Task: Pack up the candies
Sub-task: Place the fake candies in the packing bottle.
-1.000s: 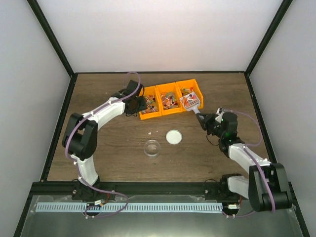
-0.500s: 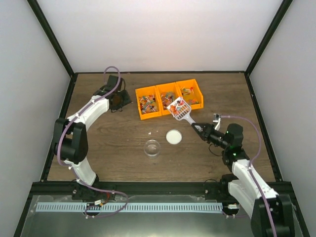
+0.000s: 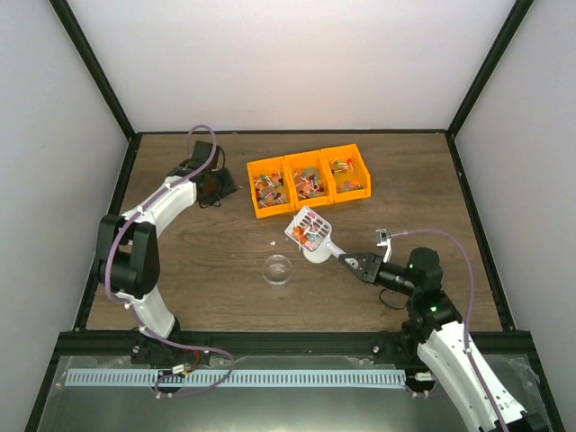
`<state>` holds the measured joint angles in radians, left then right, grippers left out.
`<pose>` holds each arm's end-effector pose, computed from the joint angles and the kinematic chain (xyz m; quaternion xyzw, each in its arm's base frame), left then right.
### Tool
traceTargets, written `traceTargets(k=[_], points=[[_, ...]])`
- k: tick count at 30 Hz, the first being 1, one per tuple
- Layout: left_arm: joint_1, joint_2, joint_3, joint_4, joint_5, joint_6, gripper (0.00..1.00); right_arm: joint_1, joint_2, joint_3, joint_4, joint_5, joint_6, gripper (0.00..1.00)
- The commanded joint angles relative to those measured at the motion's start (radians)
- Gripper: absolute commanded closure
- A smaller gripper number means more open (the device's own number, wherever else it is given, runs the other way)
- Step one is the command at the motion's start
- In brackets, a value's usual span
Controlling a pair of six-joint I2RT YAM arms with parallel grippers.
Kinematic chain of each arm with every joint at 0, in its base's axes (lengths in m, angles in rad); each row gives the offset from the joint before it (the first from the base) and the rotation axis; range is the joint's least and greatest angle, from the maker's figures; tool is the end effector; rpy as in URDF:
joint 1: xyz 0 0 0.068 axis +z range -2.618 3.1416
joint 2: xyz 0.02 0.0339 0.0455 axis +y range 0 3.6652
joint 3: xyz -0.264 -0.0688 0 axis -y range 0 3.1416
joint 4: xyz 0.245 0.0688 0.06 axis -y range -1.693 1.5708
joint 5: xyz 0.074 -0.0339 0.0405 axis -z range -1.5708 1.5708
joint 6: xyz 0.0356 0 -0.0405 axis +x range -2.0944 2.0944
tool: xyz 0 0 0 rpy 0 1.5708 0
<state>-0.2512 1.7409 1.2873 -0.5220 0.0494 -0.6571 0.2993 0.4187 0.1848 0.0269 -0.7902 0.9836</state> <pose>0.3605 -0.0943 0.2295 -0.1855 0.9376 -0.1498 0.2531 0.1148 0.0619 0.2021 0.0119 0.7564 0.5875 0.2873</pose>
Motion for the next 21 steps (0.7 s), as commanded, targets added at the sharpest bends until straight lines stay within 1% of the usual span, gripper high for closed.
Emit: traceTargets(k=[1, 8, 13, 21], points=[[0.0, -0.012, -0.015, 0.016, 0.013, 0.007, 0.5, 0.019, -0.049, 0.055, -0.183, 0.038, -0.074, 0.99], [0.0, -0.018, -0.038, 0.028, 0.012, 0.006, 0.49, 0.026, -0.043, 0.1, -0.321, 0.04, -0.148, 0.99], [0.0, -0.019, -0.052, 0.032, 0.007, 0.012, 0.5, 0.034, -0.016, 0.129, -0.374, 0.039, -0.195, 0.99], [0.008, -0.009, -0.06, 0.048, 0.022, 0.007, 0.5, 0.08, 0.004, 0.174, -0.459, 0.057, -0.241, 0.99]])
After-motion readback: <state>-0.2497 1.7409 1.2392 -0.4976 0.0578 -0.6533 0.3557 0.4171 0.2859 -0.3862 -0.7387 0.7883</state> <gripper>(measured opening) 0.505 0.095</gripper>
